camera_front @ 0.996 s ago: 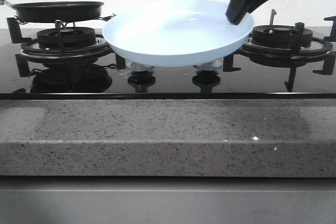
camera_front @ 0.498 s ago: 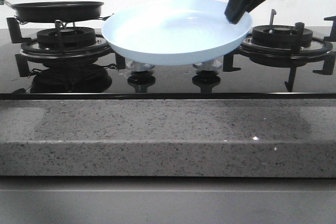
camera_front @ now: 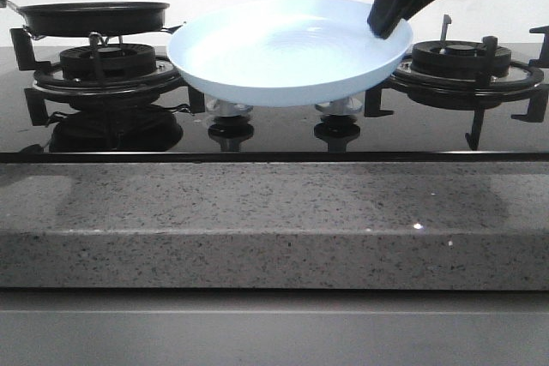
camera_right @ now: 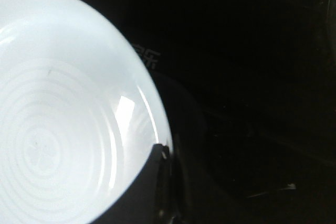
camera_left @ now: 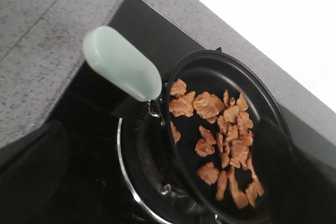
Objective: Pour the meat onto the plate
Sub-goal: 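Grasp the pale green handle of the black frying pan with the left gripper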
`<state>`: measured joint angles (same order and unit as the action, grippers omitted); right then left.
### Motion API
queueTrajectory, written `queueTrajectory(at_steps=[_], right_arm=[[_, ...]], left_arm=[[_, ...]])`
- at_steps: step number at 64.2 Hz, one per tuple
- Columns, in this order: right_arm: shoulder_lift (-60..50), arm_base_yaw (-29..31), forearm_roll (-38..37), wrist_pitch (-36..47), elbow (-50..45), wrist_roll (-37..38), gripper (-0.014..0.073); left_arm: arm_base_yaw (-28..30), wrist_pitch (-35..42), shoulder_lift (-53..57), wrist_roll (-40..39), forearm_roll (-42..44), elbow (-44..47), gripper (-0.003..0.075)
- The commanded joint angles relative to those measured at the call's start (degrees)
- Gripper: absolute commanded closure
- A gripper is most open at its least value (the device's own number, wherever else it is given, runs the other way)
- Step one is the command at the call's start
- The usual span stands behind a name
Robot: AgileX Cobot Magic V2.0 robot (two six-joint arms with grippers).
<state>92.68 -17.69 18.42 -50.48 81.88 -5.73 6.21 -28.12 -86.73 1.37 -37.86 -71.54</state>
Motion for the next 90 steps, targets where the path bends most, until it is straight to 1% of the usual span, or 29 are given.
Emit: queueTrajectory(at_steps=[1,12,17,21,23,29,33,38,49,56,58,63,66,67,75,76,83,88,90], right_arm=[[-2.9,-0.1,1.6,2.6,1.3,-0.8,0.0664],[-2.9,-0.1,1.6,2.6,1.3,-0.8,0.0664],[-2.9,-0.1,1.6,2.6,1.3,-0.8,0.0664],[-2.9,-0.1,1.6,2.6,1.3,-0.8,0.0664],[-2.9,-0.1,1.6,2.6,1.3,-0.8,0.0664],[-2.9,-0.1,1.6,2.6,1.3,-0.8,0.0664],[-2.9,-0.1,1.6,2.6,1.3,-0.8,0.0664],[-2.9,-0.1,1.6,2.6,1.3,-0.8,0.0664],[-2.9,-0.1,1.6,2.6,1.3,-0.8,0.0664],[-2.9,-0.1,1.6,2.6,1.3,-0.8,0.0664],[-2.9,-0.1,1.6,2.6,1.3,-0.8,0.0664],[-2.9,-0.1,1.6,2.6,1.3,-0.8,0.0664],[-2.9,-0.1,1.6,2.6,1.3,-0.8,0.0664],[-2.9,-0.1,1.6,2.6,1.3,-0.8,0.0664],[-2.9,-0.1,1.6,2.6,1.3,-0.8,0.0664],[-2.9,-0.1,1.6,2.6,1.3,-0.8,0.0664],[-2.9,-0.1,1.6,2.6,1.3,-0.8,0.0664],[-2.9,-0.1,1.6,2.6,1.3,-0.8,0.0664],[-2.9,-0.1,1.6,2.6,1.3,-0.8,0.0664]], left_arm=[[0.2,-0.2,-0.3,0.1,-2.4,-4.3,0.0029],[2.2,-1.7,-2.4,0.2,-7.6,-4.8,0.0029],[3.8,-1.9,-2.9,2.3,-11.0,-4.8,0.0029],[5.1,-2.2,-3.5,6.3,-16.7,-4.8,0.0029],[6.1,-2.9,-3.8,9.1,-21.7,-4.8,0.0029],[7.7,-5.0,-5.8,16.3,-33.0,-4.9,0.0029],[8.2,-5.8,-7.1,18.3,-36.5,-5.0,0.0029],[8.2,-5.9,-8.8,18.3,-38.2,-5.3,0.0029],[8.2,-9.5,-12.7,18.3,-39.3,-7.5,0.0029],[8.2,-9.4,-13.0,18.5,-39.6,-8.0,0.0032],[8.2,-9.4,-13.0,18.6,-39.6,-8.1,0.0046],[8.2,-9.2,-13.0,19.4,-39.6,-8.1,0.0108],[8.2,-9.2,-13.0,19.4,-39.6,-8.1,0.0178],[8.2,-9.2,-13.0,19.4,-39.6,-8.1,0.0190],[8.2,-8.9,-13.0,19.4,-39.8,-8.1,0.0414],[8.2,-8.9,-13.0,19.4,-39.8,-8.1,0.0454],[8.2,-8.1,-13.0,19.4,-39.8,-8.1,0.0634],[8.2,-7.9,-13.0,19.4,-39.8,-8.1,0.0716],[8.2,-7.9,-13.0,19.4,-39.8,-8.1,0.0736]])
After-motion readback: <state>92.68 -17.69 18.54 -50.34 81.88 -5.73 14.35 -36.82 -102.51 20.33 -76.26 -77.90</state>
